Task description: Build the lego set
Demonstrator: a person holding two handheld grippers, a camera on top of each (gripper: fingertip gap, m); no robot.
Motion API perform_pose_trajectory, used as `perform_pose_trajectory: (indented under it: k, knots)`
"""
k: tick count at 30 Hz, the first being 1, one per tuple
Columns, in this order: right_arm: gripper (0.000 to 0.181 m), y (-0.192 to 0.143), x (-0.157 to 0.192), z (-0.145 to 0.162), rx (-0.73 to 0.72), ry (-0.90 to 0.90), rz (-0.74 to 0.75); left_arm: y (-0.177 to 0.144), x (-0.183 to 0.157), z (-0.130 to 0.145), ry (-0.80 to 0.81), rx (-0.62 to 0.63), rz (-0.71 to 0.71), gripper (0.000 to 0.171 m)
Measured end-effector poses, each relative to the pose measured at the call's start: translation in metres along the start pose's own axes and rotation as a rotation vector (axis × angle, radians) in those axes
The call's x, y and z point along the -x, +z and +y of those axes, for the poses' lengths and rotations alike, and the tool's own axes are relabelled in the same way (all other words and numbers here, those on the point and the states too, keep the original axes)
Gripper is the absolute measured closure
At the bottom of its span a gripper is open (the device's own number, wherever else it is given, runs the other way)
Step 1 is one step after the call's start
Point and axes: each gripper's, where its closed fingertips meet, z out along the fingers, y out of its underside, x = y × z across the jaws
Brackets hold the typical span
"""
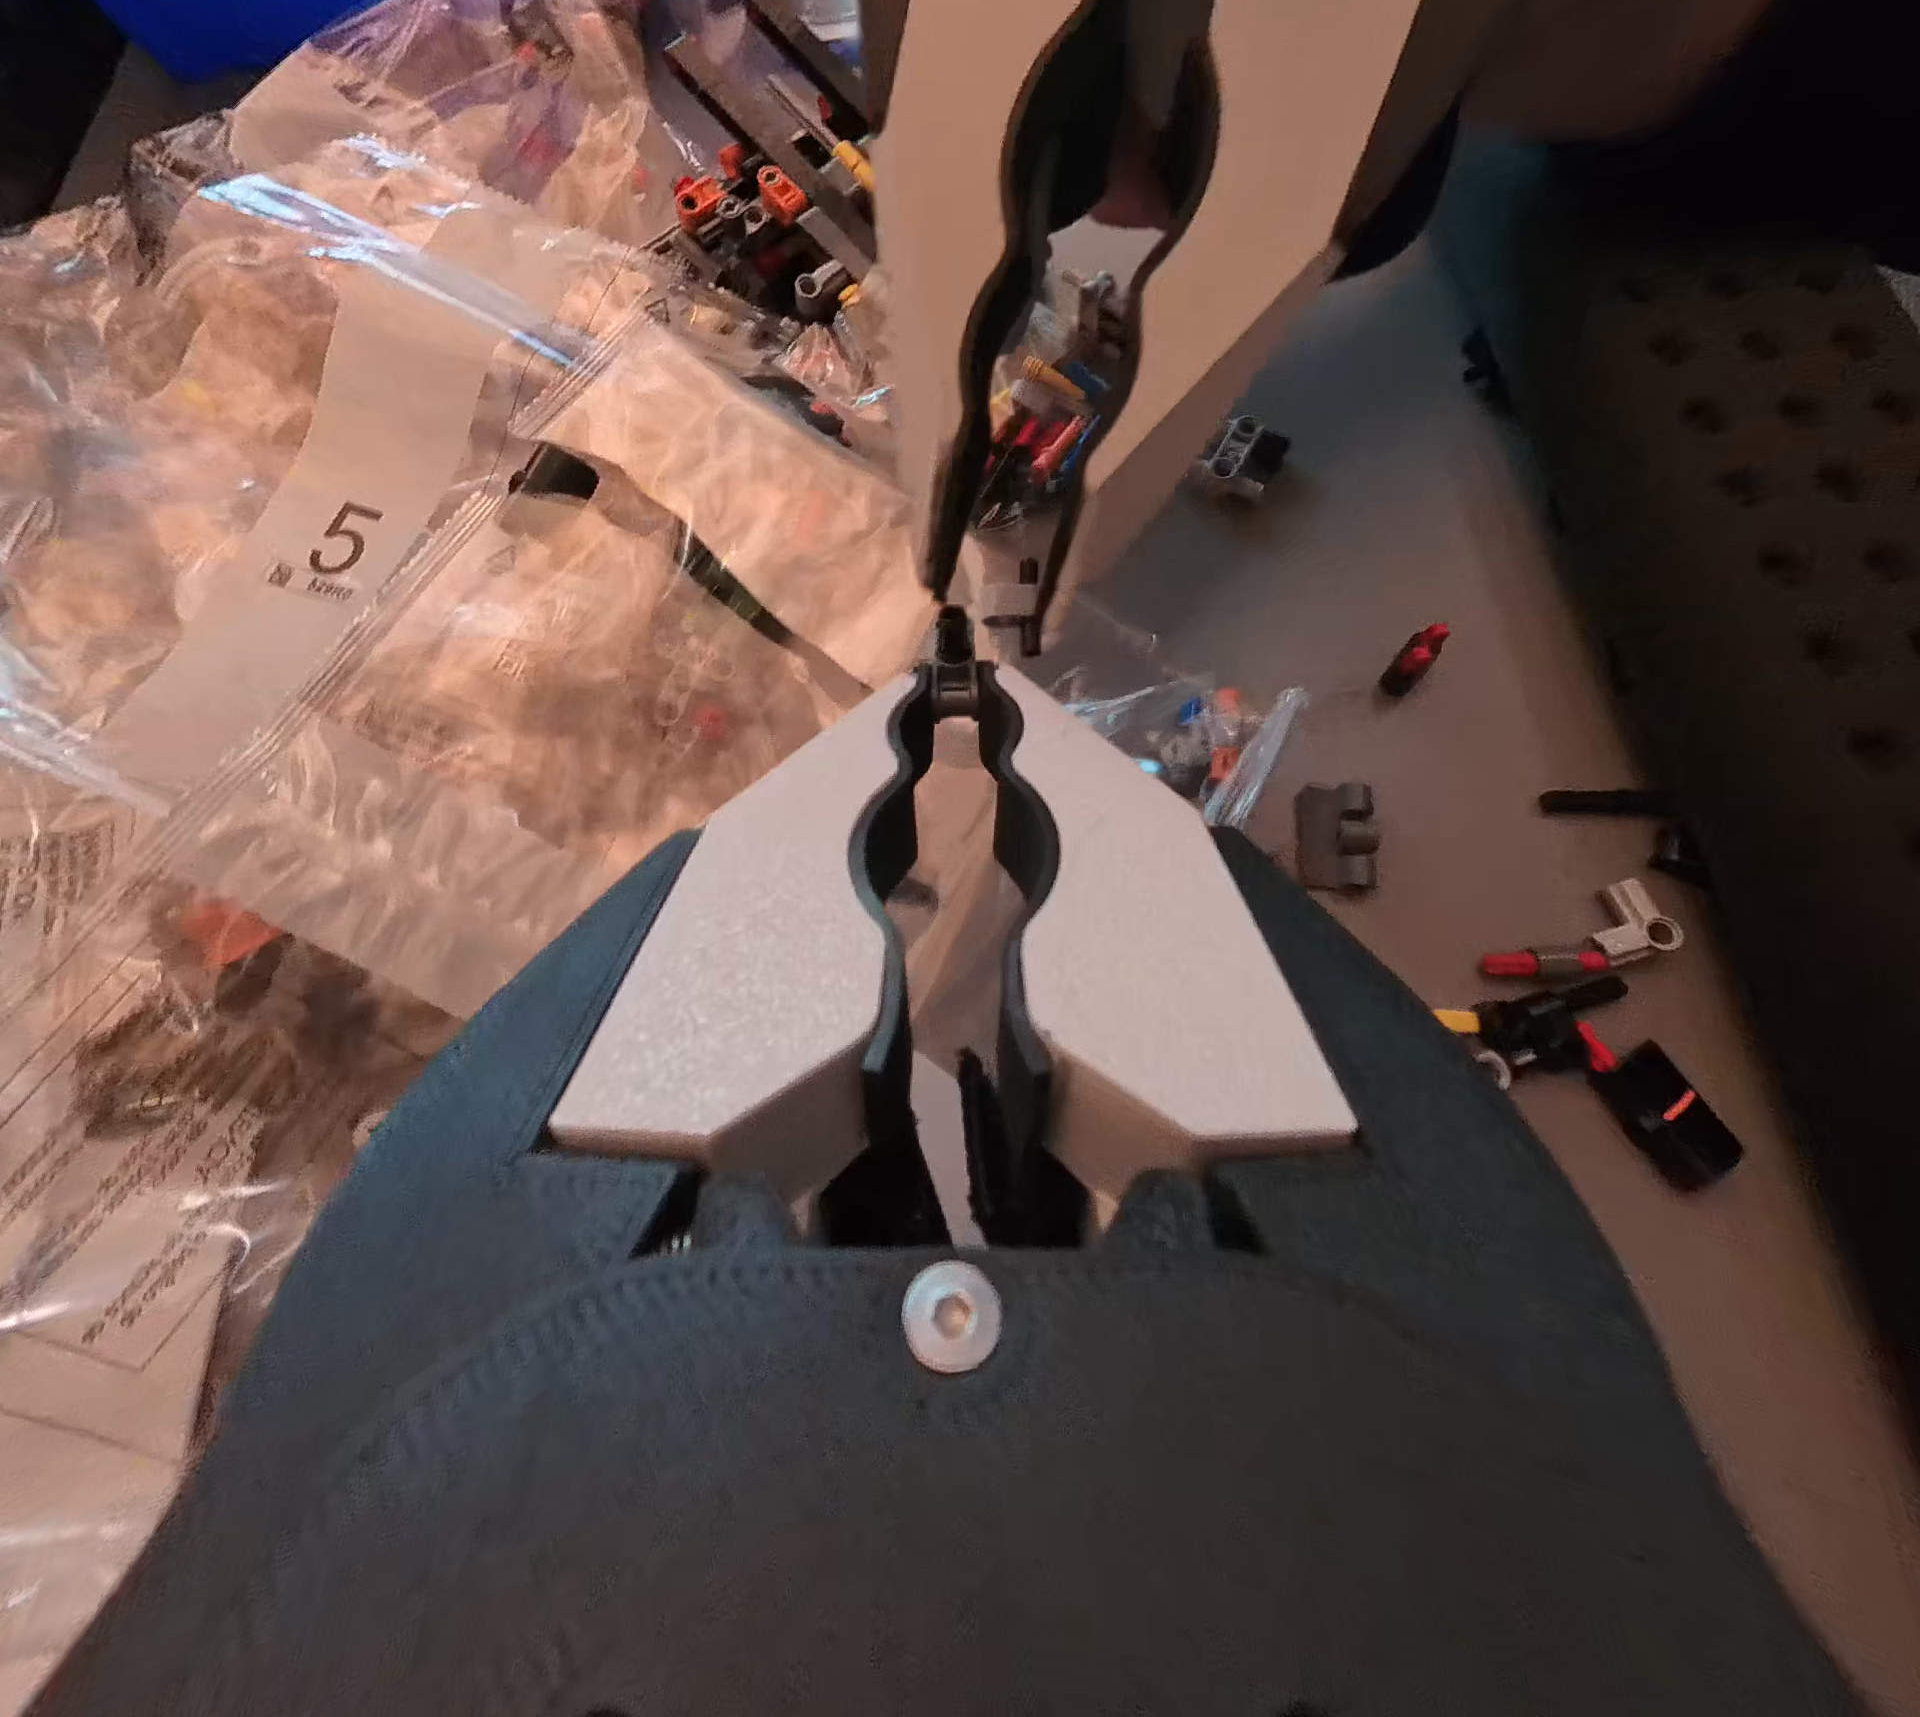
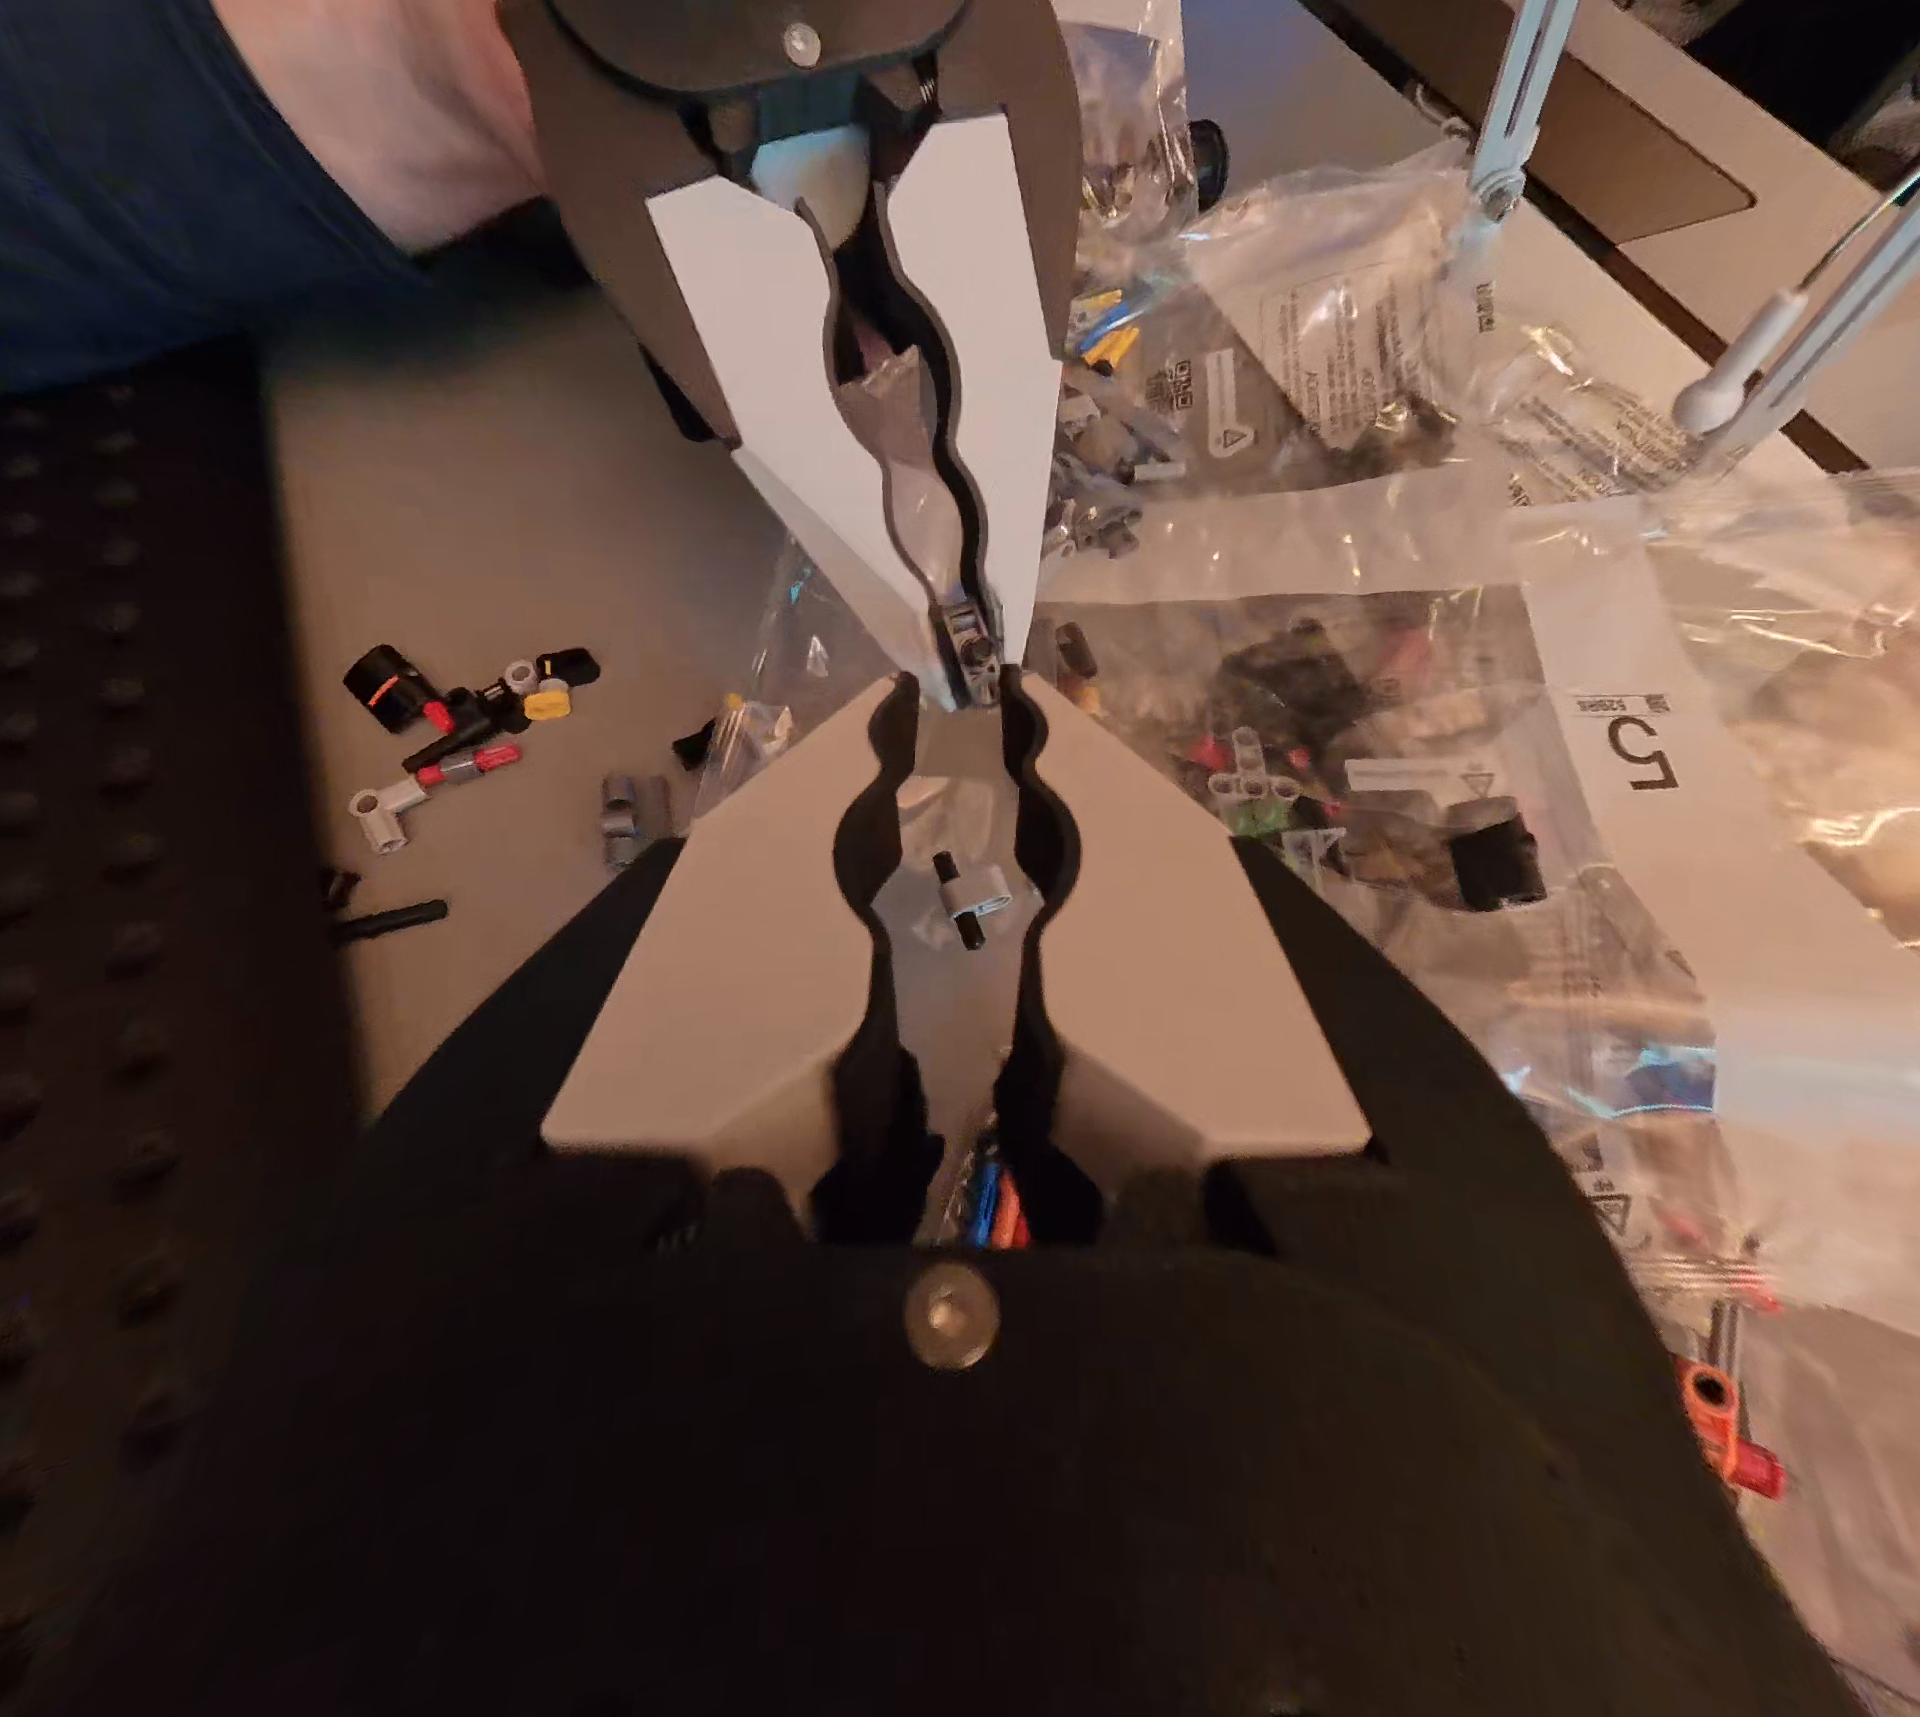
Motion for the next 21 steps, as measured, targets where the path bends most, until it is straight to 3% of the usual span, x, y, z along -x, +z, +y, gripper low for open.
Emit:
perform_pose_trajectory:
  k: [7, 17, 21]
  knots:
    - [0.179, -0.001, 0.0, -0.002, -0.024, 0.036, -0.019, 0.005, -0.005, -0.005, 0.061, 0.017, -0.018, 0.166]
    - [0.18, -0.009, 0.0, -0.011, -0.046, 0.037, -0.007, 0.001, -0.004, -0.016, 0.131, -0.013, -0.054, 0.165]
    - [0.18, -0.011, 0.002, -0.014, -0.062, 0.047, -0.016, -0.002, -0.003, -0.017, 0.169, 0.029, -0.078, 0.165]
